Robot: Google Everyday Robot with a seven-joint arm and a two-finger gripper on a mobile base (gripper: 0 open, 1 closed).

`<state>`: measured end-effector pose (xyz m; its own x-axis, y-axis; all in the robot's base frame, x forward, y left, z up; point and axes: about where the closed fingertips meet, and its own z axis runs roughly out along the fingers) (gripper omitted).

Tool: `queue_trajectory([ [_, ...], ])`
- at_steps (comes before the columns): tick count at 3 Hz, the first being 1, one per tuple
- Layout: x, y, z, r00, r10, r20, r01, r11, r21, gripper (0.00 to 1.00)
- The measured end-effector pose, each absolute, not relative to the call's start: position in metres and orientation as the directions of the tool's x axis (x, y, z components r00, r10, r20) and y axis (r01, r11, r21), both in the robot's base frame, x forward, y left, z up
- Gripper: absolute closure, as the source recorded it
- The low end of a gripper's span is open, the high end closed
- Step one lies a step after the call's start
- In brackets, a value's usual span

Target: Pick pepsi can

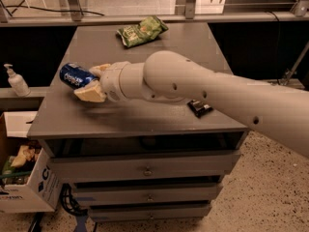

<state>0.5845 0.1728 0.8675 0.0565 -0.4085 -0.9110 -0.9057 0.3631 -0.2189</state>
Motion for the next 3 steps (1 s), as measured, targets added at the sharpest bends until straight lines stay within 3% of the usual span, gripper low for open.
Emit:
queue_trajectory([
  [3,0.588,0.117,0.938,0.211,-0.365,-0.907,-0.884,0.326,-0.337,1.0],
])
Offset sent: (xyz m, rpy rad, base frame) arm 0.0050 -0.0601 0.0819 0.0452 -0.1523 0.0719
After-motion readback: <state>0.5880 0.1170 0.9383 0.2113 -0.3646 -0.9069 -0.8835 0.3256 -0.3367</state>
